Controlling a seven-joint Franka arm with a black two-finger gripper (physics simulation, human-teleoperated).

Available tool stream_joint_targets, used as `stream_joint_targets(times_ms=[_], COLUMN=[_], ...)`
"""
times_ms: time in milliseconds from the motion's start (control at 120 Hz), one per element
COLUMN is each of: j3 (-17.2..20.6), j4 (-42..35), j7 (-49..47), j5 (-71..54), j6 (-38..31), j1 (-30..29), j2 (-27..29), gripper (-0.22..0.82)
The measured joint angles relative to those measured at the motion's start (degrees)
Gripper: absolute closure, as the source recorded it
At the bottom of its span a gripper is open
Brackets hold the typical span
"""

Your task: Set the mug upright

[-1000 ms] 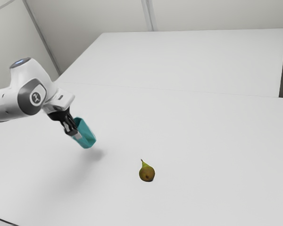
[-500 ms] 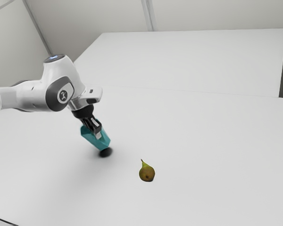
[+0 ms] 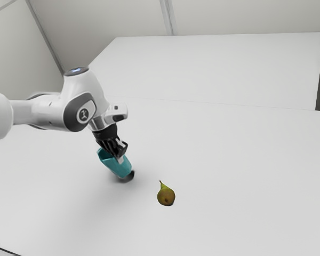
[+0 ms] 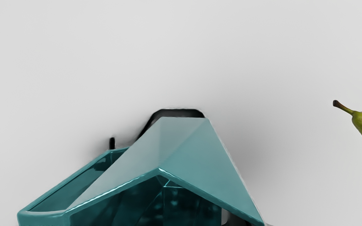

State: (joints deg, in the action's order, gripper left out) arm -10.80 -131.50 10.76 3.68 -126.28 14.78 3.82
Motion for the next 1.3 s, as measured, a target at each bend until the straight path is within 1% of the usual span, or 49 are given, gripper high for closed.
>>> stream_joint_targets(times_ms=[242, 433, 592, 1025, 1300], j3=[-0.90, -1.01, -0.90, -0.41, -0.27], j4=[0.51, 4.33, 5.05, 4.99, 5.08], j7=[-3.47, -5.07, -6.04, -7.70, -8.35], j5=[5.25, 7.08, 10.95, 14.31, 14.02], j6=[0.32, 0.29, -0.13, -1.10, 2.62], j1=[-1.99, -2.49, -2.73, -0.40, -1.40], j2=[-0.83, -3.88, -5.28, -5.71, -5.43], gripper=[0.79, 0.79, 0.79, 0.79, 0.78])
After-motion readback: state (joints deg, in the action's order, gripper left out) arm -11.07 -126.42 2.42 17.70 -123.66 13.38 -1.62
